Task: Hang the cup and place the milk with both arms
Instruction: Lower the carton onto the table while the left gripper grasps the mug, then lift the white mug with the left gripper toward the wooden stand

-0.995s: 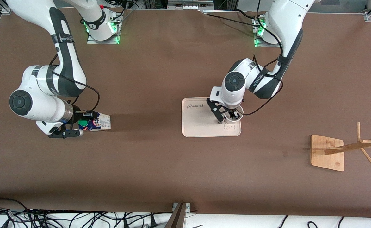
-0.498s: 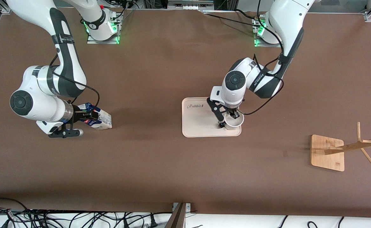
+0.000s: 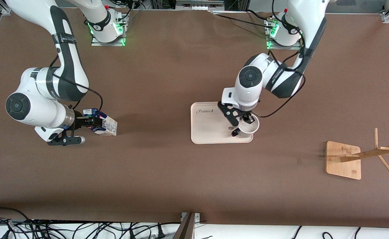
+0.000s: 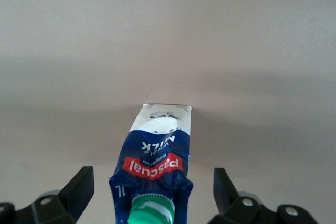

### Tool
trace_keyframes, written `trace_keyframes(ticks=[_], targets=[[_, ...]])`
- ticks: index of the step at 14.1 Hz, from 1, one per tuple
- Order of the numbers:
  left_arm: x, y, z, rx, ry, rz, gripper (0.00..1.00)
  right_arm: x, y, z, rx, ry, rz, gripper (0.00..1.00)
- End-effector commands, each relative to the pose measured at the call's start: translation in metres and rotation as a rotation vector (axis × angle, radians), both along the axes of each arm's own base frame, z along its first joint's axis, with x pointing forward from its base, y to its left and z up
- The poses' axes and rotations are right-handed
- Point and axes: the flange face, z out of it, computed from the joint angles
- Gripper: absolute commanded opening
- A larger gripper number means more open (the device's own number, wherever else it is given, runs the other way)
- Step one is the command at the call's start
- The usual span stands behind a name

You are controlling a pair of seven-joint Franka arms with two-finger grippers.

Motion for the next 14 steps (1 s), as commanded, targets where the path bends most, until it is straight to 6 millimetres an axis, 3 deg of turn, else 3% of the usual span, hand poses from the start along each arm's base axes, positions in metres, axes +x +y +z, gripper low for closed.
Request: trace_keyframes(ticks=[1, 3, 4, 6, 8, 9, 11, 14], targets=[[0.019, 0.012, 0.095, 0.028, -0.026, 0.126, 0.00, 0.011, 0.000, 0.043, -0.003, -0.038, 0.010, 1.00], [0.045, 0.033, 0.151, 0.001, -0.085, 0.261, 0.00, 0.021, -0.002, 0.070, -0.001, -0.090, 0.010, 1.00], [0.057, 0.050, 0.169, -0.017, -0.113, 0.315, 0.00, 0.022, -0.010, 0.079, -0.003, -0.102, 0.001, 1.00], [0.075, 0.098, 0.183, -0.064, -0.114, 0.441, 0.00, 0.015, -0.011, 0.106, 0.011, -0.089, 0.003, 1.00], [0.101, 0.171, 0.207, -0.187, -0.107, 0.615, 0.00, -0.001, -0.010, 0.148, -0.029, -0.091, 0.039, 1.00], [0.109, 0.198, 0.213, -0.207, -0.113, 0.660, 0.00, -0.013, -0.012, 0.174, -0.056, -0.109, 0.062, 1.00], [0.116, 0.240, 0.212, -0.209, -0.118, 0.726, 0.00, -0.033, -0.019, 0.203, -0.060, -0.090, 0.071, 1.00], [0.120, 0.309, 0.212, -0.203, -0.126, 0.819, 0.00, -0.041, -0.031, 0.219, -0.080, -0.094, 0.100, 1.00]])
